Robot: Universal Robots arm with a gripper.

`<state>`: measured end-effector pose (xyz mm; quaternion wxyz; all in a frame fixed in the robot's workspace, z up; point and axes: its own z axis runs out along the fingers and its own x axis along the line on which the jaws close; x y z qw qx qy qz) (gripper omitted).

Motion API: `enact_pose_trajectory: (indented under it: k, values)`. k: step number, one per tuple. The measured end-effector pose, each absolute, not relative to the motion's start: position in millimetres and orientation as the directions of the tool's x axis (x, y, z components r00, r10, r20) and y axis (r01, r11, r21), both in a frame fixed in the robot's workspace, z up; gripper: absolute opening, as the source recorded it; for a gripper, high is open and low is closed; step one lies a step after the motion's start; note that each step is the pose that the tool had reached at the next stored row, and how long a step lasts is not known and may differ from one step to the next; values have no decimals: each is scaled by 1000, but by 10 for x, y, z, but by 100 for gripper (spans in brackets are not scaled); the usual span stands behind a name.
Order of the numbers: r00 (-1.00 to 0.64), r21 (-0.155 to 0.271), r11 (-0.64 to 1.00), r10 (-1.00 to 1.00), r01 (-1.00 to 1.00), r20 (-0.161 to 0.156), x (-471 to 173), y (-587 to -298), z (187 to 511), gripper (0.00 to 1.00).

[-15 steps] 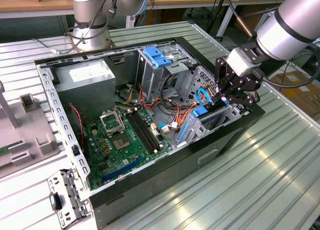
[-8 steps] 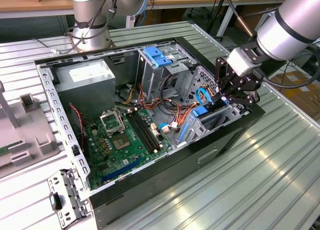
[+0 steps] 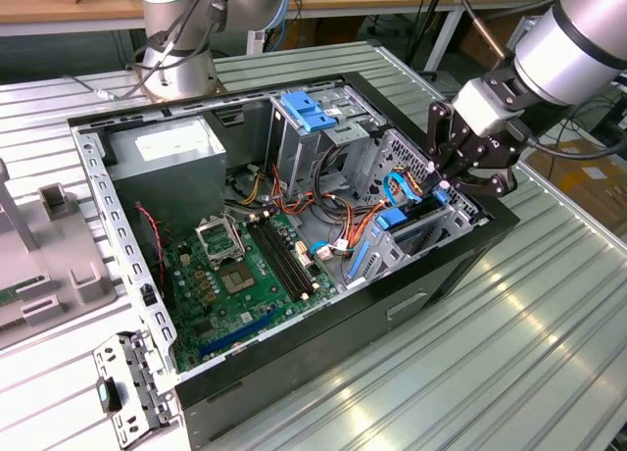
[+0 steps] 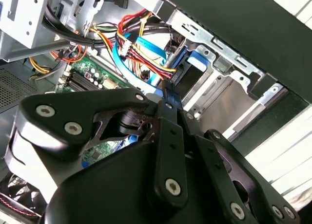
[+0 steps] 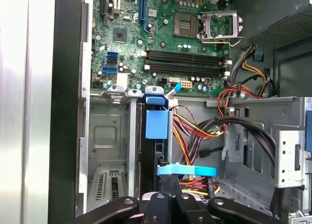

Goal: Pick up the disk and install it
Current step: 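Insert the second disk wire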

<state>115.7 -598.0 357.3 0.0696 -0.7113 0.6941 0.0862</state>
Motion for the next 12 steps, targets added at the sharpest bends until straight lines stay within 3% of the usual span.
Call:
enact_pose_trajectory:
  k: [12]
  values:
    - [21, 21, -27, -971, -999, -239, 1267, -5980, 3695, 11]
